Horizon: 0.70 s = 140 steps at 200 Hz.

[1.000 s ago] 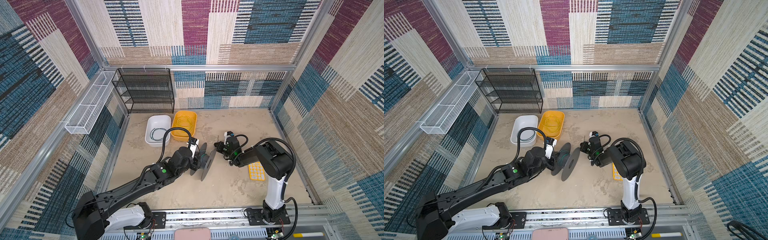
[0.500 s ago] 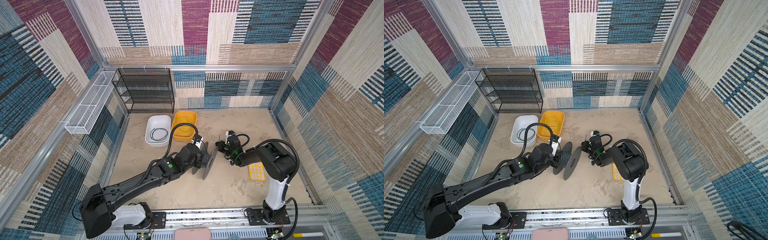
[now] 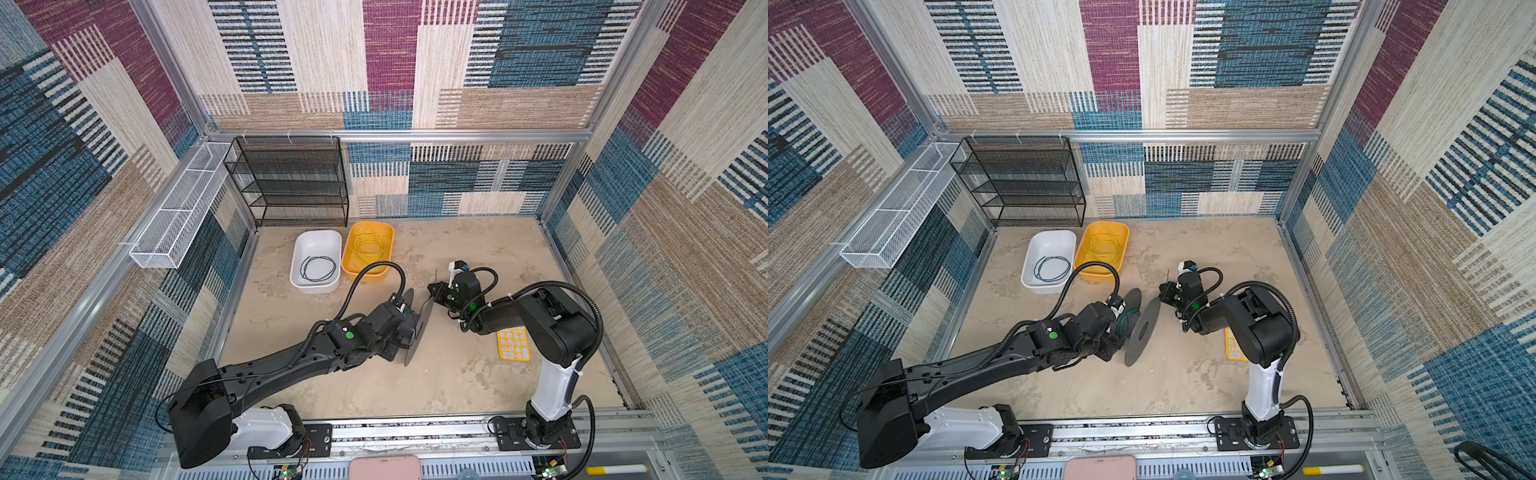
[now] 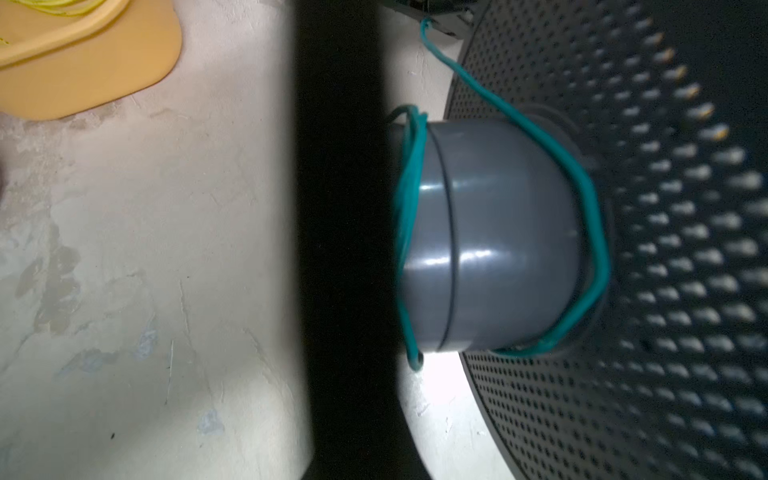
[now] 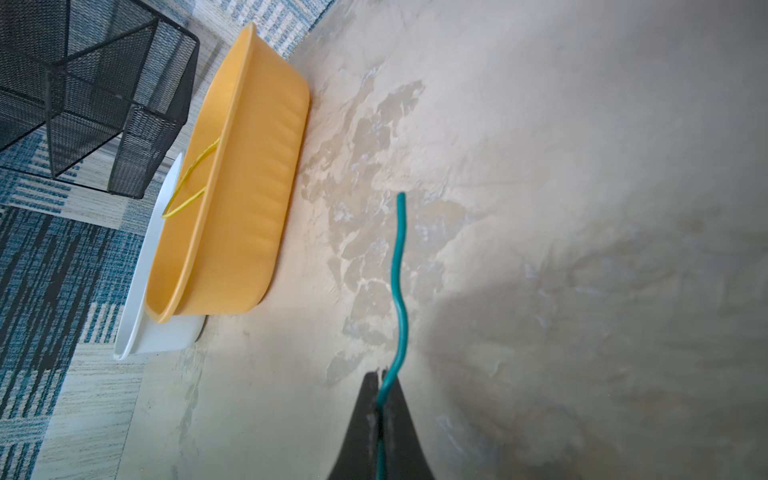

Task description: Wrap the cables

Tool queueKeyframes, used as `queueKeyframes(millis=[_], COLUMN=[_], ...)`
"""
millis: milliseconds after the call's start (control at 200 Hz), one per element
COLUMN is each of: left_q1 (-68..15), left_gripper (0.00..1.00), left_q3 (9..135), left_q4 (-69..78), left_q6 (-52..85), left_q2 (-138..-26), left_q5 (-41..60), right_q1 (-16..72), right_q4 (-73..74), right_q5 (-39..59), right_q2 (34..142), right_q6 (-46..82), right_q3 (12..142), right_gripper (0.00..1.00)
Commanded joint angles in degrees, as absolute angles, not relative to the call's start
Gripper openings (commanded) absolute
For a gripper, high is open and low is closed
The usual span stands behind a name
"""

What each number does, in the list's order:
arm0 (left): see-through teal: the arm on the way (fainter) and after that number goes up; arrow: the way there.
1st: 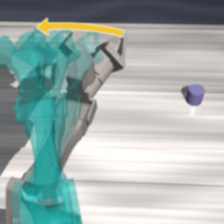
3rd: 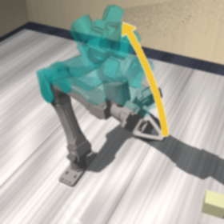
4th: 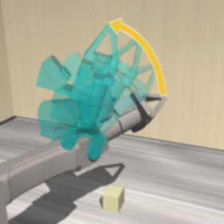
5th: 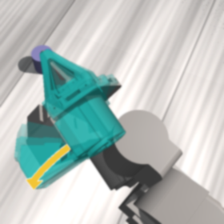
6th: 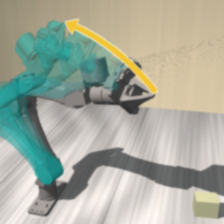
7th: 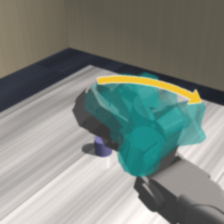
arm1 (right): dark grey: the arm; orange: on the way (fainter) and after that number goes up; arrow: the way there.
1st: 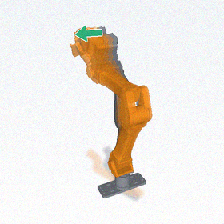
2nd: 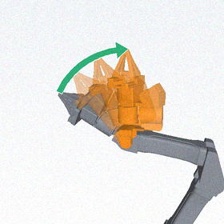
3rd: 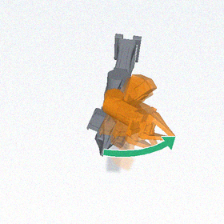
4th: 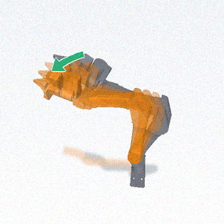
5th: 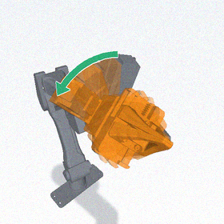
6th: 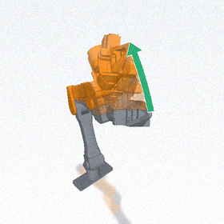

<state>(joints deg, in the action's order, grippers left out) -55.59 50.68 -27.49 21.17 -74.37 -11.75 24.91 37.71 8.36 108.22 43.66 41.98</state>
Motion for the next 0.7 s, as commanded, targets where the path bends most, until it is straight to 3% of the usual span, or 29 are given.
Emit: queueKeyframes(millis=[0,486,696], left_q1=[-56.3,-56.0,-51.9], left_gripper=[0.0,0.0,0.0], left_q3=[49.4,54.4,57.6], left_q4=[-32.8,-34.0,-30.8], left_q6=[23.7,21.1,21.0], left_q2=[-73.1,-67.4,-64.8], left_q5=[-11.6,-15.3,-6.2], right_q1=[24.9,25.0,24.9], right_q4=[39.2,37.3,37.1], right_q5=[6.7,7.0,5.4], right_q2=[108.0,104.0,103.6], right_q6=[44.3,42.8,41.3], right_q3=[41.8,41.9,40.7], right_gripper=[0.0,0.0,0.0])
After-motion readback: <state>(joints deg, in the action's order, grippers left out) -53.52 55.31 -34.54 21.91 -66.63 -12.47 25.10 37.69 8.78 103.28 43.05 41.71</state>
